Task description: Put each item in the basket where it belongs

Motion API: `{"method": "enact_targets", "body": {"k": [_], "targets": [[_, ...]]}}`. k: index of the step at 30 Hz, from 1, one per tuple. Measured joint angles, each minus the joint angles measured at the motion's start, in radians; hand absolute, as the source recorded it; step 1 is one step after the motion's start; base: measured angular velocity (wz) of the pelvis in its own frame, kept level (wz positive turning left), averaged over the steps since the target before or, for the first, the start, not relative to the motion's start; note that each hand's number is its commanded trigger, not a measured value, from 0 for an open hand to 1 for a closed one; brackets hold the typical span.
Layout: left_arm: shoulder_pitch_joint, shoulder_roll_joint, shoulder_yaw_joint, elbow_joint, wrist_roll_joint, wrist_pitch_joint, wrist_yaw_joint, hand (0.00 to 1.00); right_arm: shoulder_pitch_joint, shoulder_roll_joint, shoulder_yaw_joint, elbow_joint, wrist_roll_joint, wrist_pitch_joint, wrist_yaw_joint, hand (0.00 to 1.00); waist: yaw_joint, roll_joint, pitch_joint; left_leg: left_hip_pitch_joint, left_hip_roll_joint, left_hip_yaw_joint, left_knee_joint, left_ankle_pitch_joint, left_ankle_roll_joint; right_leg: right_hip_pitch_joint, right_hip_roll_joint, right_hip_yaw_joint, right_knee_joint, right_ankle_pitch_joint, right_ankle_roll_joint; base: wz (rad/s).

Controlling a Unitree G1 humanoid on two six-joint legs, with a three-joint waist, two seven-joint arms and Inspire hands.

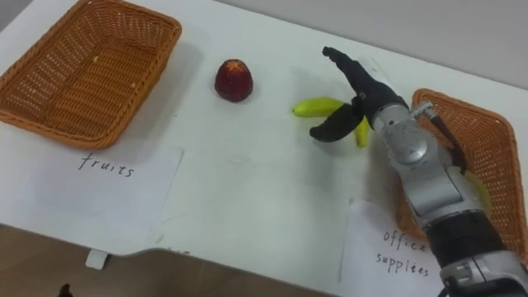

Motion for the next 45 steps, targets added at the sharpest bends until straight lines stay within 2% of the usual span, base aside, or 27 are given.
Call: {"method": "enact_targets", "body": {"k": [3, 6, 12, 16, 19, 21, 31, 45], "targets": [[-0.004, 0.001, 0.000, 0.000, 0.000, 0.000, 0.000, 0.00, 0.000, 0.000, 0.012, 0.028, -0.037, 0.000, 0.000, 0.00, 0.004, -0.005, -0.0030, 0.000, 0.000, -0.002, -0.001, 0.000, 0.000, 0.001, 0.000, 0.000, 0.000, 0.000, 0.000, 0.04], [-0.005, 0.001, 0.000, 0.000, 0.001, 0.000, 0.000, 0.00, 0.000, 0.000, 0.032, 0.043, -0.062, 0.020, 0.001, 0.00, 0.005, -0.008, -0.0025, 0.000, 0.000, -0.003, -0.003, 0.000, 0.000, 0.000, 0.000, 0.000, 0.000, 0.000, 0.000, 0.01], [-0.014, 0.001, 0.000, -0.002, -0.008, 0.000, 0.000, 0.00, -0.020, 0.000, 0.032, 0.094, -0.093, 0.033, 0.011, 0.00, 0.013, -0.012, -0.0015, 0.002, 0.000, 0.001, -0.004, 0.000, 0.000, 0.000, 0.000, -0.004, 0.000, 0.000, 0.000, -0.01], [-0.031, 0.001, -0.003, -0.003, -0.009, -0.001, -0.001, 0.00, -0.031, -0.002, 0.032, 0.130, -0.100, 0.034, 0.015, 0.00, 0.027, -0.019, 0.0017, 0.001, 0.001, 0.001, -0.003, 0.000, 0.000, 0.001, -0.002, -0.025, 0.000, 0.000, 0.000, 0.00], [-0.028, 0.003, 0.000, -0.003, -0.008, -0.001, -0.001, 0.00, -0.047, -0.002, 0.032, 0.153, -0.138, 0.040, 0.023, 0.00, 0.031, -0.029, 0.0074, 0.001, 0.000, 0.002, -0.002, 0.000, 0.000, 0.001, -0.003, -0.025, 0.000, 0.000, 0.000, 0.00], [-0.028, 0.004, 0.000, -0.003, -0.009, -0.001, -0.002, 0.00, -0.049, -0.002, 0.032, 0.159, -0.153, 0.046, 0.025, 0.00, 0.031, -0.033, 0.0077, 0.000, 0.000, 0.002, -0.002, 0.000, 0.000, 0.001, -0.003, -0.026, 0.000, 0.000, 0.000, 0.00], [-0.029, 0.015, 0.001, -0.001, -0.007, 0.002, -0.031, 0.00, -0.070, -0.004, 0.031, 0.189, -0.153, 0.064, 0.077, 0.00, 0.034, -0.033, 0.0074, 0.000, -0.003, 0.003, 0.001, 0.000, 0.000, 0.001, -0.007, -0.027, 0.000, 0.000, 0.000, 0.00], [-0.047, 0.016, 0.001, 0.021, -0.008, 0.005, -0.041, 0.00, -0.070, -0.016, 0.030, 0.235, -0.121, 0.064, 0.191, 0.00, 0.043, -0.028, 0.0102, 0.000, -0.005, -0.002, 0.018, 0.000, 0.000, 0.010, -0.009, -0.036, 0.001, 0.001, 0.000, 0.00]]}}
